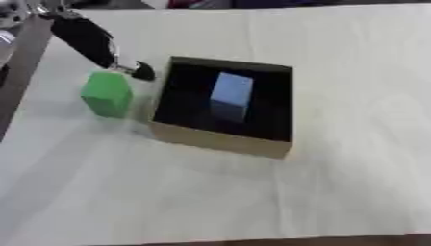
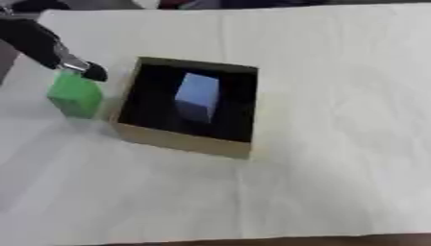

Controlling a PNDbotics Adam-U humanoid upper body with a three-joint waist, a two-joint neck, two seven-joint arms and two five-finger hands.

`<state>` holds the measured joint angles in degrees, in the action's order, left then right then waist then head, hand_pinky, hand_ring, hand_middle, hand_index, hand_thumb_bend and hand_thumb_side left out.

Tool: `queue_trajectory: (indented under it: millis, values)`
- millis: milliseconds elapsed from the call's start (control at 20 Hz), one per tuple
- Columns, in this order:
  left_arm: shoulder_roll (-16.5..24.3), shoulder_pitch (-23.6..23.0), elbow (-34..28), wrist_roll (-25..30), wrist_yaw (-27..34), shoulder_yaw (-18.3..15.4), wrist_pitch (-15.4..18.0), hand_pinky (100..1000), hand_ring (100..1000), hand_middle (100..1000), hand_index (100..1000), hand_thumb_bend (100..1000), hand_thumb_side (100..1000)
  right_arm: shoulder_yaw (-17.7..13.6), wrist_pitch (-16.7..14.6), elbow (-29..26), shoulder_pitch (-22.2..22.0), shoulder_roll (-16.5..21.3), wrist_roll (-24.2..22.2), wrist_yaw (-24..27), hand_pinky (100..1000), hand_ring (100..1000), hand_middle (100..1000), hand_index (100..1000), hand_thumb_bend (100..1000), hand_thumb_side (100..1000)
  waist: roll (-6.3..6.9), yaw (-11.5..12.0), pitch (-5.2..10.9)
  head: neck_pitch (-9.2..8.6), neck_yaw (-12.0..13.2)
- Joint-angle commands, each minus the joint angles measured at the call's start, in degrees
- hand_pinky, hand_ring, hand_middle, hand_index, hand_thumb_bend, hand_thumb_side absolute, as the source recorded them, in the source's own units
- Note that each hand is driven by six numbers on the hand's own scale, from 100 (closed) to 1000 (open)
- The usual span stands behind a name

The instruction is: Pick up objects on the table and place them in the box.

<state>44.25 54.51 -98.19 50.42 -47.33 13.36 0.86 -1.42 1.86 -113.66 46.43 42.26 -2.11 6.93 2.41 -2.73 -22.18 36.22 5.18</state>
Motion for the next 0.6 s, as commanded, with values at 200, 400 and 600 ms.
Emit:
queue_trajectory:
  millis: [200,400,600]
  values:
    - [4.4,0.1,2.4,1.5,-2.0,1.6,2.2,999,969,905,1000,923,718,-0.9,0.4,-0.9,0.2,2.1,0.4,0.2,918,891,780,866,353,486,0.13,0.0,1.73,0.29,0.1]
    - [6.3,-0.9,3.5,1.6,-5.6,3.0,4.1,1000,979,914,1000,1000,750,-1.0,0.7,-0.9,0.0,2.1,0.3,0.0,917,889,778,866,348,493,0.23,0.0,1.72,0.14,0.2]
    - [6.7,-1.6,5.6,1.6,-7.5,3.4,5.0,997,977,909,1000,875,646,-1.0,0.9,-0.9,-0.1,1.9,0.2,-0.1,917,888,775,866,347,497,0.23,-0.1,1.67,-0.15,0.3]
